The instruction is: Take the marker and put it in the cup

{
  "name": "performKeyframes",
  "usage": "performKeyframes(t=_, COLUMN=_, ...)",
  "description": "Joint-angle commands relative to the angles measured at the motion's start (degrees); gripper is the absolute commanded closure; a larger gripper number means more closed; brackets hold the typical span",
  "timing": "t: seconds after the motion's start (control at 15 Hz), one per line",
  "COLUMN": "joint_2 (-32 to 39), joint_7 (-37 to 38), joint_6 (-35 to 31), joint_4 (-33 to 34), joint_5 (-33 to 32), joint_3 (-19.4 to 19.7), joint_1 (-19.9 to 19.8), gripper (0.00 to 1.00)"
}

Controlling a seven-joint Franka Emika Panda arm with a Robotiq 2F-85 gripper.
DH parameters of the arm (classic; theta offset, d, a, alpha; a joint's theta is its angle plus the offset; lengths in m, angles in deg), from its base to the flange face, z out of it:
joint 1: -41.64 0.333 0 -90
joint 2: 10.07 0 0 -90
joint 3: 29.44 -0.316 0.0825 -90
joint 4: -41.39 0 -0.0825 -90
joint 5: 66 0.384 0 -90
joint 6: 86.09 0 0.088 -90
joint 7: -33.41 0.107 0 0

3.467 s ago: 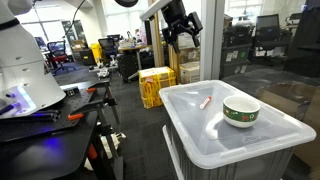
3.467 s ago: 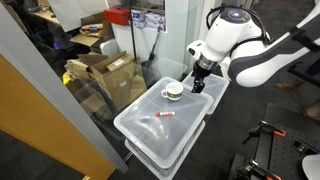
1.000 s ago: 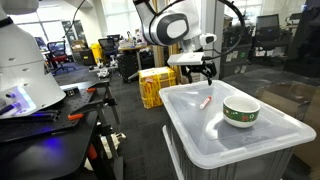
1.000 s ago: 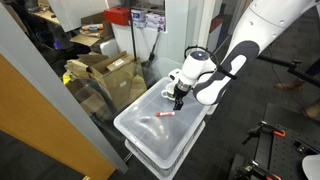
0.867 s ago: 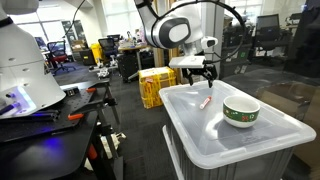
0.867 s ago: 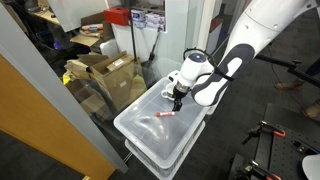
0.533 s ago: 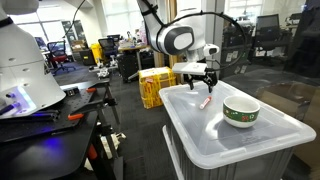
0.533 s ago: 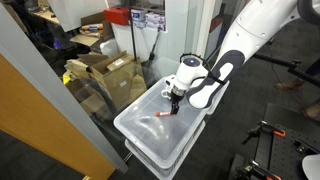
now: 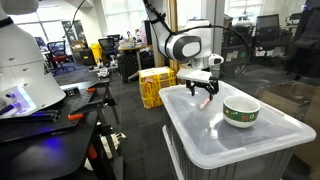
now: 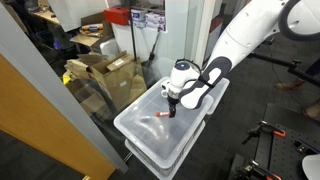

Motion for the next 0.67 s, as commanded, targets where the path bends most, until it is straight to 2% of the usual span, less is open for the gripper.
performKeyframes(t=0.0, joint_2=3.3, joint_7=-3.1, joint_6=4.8, joint_4=5.8, joint_5=2.5, joint_3=-0.4, joint_1=0.7, gripper=0.0)
performKeyframes(t=0.4, joint_2=6.7, joint_7=-4.7, joint_6=10.3, joint_4=11.7, joint_5=3.6, joint_3=0.2, joint_1=2.9, gripper=0.02)
performKeyframes(t=0.47, joint_2=7.2, joint_7=-4.7, joint_6=10.8, joint_4=12.3, joint_5=3.6, joint_3=0.2, joint_1=3.2, gripper=0.18)
performKeyframes(t=0.53, joint_2=7.6, joint_7=-4.7, joint_6=11.1, joint_4=12.9, joint_5=3.6, joint_3=0.3, joint_1=3.5, gripper=0.26)
performKeyframes(t=0.6, joint_2=7.9, joint_7=-4.8, joint_6=11.5, joint_4=13.4, joint_5=3.6, joint_3=0.3, joint_1=3.7, gripper=0.27)
